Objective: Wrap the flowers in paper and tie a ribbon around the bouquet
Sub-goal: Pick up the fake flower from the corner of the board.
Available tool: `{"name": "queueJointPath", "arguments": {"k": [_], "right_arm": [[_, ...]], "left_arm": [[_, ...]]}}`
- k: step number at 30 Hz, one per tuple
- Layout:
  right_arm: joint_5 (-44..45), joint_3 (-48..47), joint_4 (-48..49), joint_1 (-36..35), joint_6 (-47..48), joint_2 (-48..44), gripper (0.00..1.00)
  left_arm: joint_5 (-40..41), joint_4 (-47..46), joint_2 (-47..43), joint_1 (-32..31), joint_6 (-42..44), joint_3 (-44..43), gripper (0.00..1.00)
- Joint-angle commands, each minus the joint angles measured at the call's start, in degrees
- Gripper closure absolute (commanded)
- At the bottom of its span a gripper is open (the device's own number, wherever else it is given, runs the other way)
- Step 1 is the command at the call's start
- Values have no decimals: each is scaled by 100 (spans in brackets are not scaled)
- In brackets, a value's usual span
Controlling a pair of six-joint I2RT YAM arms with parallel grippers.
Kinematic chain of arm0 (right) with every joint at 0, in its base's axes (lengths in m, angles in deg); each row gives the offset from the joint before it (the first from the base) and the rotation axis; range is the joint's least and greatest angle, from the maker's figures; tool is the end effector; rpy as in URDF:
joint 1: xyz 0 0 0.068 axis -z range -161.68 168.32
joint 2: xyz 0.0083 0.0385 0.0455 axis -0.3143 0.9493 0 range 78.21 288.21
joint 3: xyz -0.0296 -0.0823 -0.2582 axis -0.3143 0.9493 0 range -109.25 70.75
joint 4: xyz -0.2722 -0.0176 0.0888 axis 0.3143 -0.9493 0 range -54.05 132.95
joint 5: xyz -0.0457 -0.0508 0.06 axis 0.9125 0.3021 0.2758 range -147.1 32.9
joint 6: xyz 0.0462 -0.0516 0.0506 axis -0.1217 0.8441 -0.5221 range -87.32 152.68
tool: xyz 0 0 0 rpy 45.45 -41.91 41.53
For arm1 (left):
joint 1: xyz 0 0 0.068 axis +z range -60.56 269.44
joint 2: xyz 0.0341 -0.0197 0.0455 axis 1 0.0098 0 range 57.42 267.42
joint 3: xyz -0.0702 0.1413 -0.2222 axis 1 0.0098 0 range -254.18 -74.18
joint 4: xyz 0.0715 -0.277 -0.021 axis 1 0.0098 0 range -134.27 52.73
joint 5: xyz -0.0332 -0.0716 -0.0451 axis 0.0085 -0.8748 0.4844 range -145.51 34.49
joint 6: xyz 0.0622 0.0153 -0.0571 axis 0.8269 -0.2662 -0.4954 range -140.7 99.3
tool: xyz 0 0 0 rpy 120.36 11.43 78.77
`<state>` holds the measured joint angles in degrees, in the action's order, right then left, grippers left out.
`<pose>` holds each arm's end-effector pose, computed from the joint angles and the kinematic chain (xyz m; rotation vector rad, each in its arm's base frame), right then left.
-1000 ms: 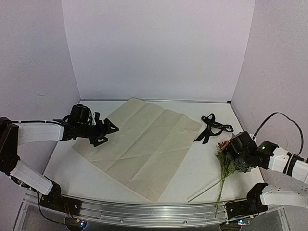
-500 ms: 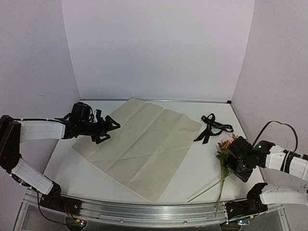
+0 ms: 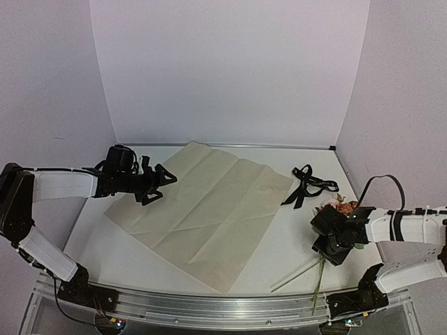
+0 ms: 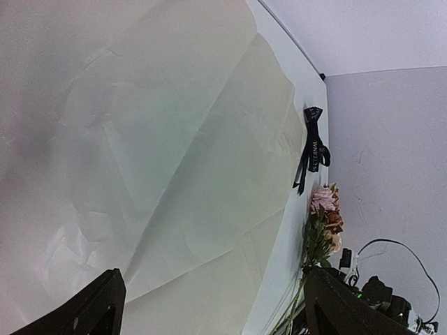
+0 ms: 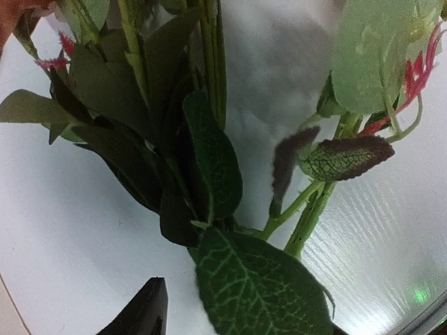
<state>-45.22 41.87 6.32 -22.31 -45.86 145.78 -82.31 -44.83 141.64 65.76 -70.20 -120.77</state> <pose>0.1669 0.1228 0.0910 0.9551 2.6638 0.1652 0.3145 -0.1752 0.1720 -0.2589 2.4057 -1.1725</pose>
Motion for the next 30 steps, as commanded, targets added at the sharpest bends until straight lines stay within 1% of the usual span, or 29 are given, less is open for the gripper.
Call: {"name": "queueJointPath", "arguments": {"k": [1,5,7,10,14,16,23,27,30], "right_arm": [[-30,194,523,-70,-185,209,53],[-50,373,676,-93,-291,260,58],[-55,408,730,-94,-282,328,63],[-28,372,743,-96,-242,425,77],[176,249,592,-94,-79,203,94],[317,144,391,-100,30,17,100],[918,-648,-513,-112,716,-583,100],[1088,-1254,-703,-112,1446,-717,100],[966,-1832,-628,-104,2201,-572,100]], "left_arm": [[-58,-168,80,18,-48,-256,8],[-66,-157,114,22,-69,-265,8],[-41,-144,112,20,-75,-260,8],[-34,-131,133,19,-78,-269,8],[-18,-107,175,22,-80,-314,8],[-7,-78,198,22,-64,-346,8],[30,-45,295,26,-26,-409,8],[-20,-60,420,27,1,-493,8],[-67,-5,535,25,65,-629,8]]}}
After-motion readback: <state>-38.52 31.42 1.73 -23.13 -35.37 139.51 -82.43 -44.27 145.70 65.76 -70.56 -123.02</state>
